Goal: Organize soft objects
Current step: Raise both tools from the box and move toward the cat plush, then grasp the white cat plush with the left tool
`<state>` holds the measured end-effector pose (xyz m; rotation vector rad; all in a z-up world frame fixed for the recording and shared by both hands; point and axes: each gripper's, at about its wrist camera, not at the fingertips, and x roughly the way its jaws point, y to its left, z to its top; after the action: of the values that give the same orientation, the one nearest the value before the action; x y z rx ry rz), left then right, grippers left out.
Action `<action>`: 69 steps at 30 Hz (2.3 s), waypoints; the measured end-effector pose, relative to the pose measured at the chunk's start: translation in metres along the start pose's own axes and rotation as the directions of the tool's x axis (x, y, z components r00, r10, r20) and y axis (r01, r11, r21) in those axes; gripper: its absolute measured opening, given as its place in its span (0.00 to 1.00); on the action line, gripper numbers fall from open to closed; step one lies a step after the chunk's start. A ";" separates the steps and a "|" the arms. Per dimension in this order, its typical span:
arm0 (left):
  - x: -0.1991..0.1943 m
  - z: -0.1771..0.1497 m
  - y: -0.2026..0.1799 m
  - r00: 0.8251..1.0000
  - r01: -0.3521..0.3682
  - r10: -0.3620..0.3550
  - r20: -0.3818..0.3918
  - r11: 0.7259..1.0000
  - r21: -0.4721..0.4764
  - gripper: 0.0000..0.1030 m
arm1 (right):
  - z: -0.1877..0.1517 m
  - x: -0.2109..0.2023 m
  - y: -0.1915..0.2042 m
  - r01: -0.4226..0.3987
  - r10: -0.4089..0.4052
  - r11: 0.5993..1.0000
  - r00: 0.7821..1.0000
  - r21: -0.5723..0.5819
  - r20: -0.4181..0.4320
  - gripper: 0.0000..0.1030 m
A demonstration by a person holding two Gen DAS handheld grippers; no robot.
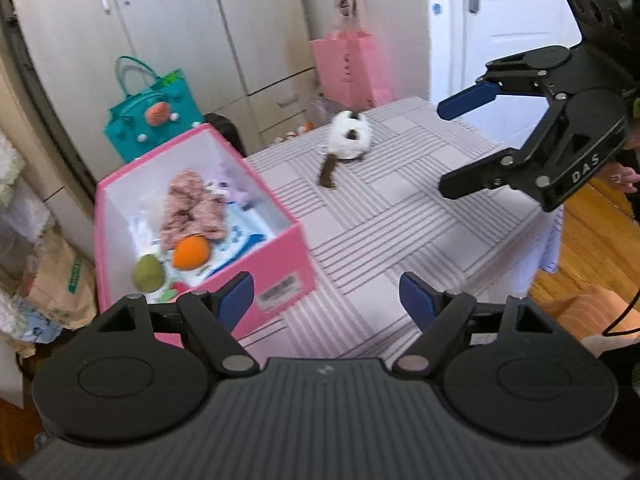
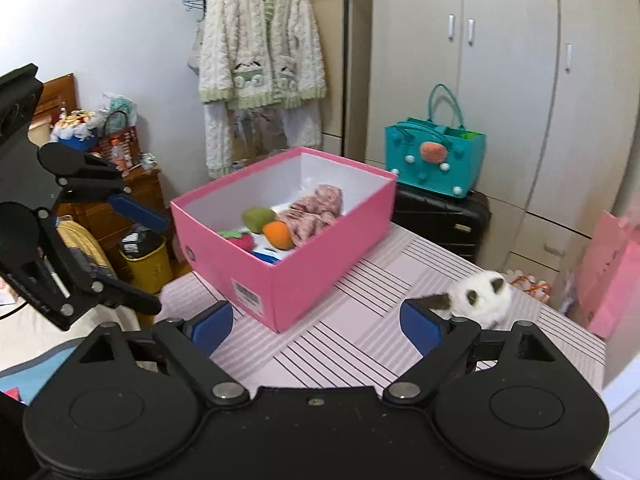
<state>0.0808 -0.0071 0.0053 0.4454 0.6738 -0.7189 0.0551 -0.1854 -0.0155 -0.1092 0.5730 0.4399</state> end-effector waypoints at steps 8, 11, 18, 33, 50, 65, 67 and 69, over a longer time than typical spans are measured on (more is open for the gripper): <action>0.029 -0.001 -0.029 0.999 0.042 -0.042 -0.017 0.999 -0.024 0.77 | -0.042 -0.012 -0.025 0.035 -0.038 0.998 0.998 0.054 0.058 0.92; 0.035 0.002 -0.038 0.998 0.062 -0.061 0.009 0.997 -0.054 0.77 | -0.059 -0.012 -0.032 0.046 -0.051 0.998 0.993 0.050 0.106 0.92; 0.048 0.026 -0.049 0.990 0.110 -0.101 0.100 0.990 -0.088 0.77 | -0.077 -0.012 -0.061 0.100 -0.123 0.983 0.981 0.157 0.150 0.91; 0.139 0.067 -0.037 0.977 0.043 -0.010 0.212 0.987 -0.155 0.77 | -0.080 0.063 -0.128 0.151 -0.165 0.974 0.984 0.168 0.071 0.91; 0.248 0.117 -0.003 0.986 0.076 -0.027 0.164 0.951 -0.300 0.77 | -0.059 0.151 -0.179 0.113 -0.118 0.980 0.993 0.166 0.022 0.91; 0.293 0.131 0.011 0.991 0.098 -0.051 0.123 0.907 -0.409 0.69 | -0.056 0.193 -0.207 0.039 -0.037 0.972 0.999 0.230 -0.012 0.86; 0.297 0.131 0.014 0.990 0.115 -0.069 0.122 0.897 -0.427 0.59 | -0.054 0.195 -0.206 0.047 -0.045 0.975 0.999 0.217 -0.013 0.79; 0.298 0.130 0.014 0.990 0.112 -0.065 0.123 0.899 -0.423 0.57 | -0.053 0.196 -0.207 0.058 -0.055 0.974 0.998 0.217 -0.017 0.75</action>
<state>0.3107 -0.2074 -0.1086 -0.0313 0.7322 -0.6511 0.2653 -0.3110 -0.1712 0.0815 0.6242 0.3189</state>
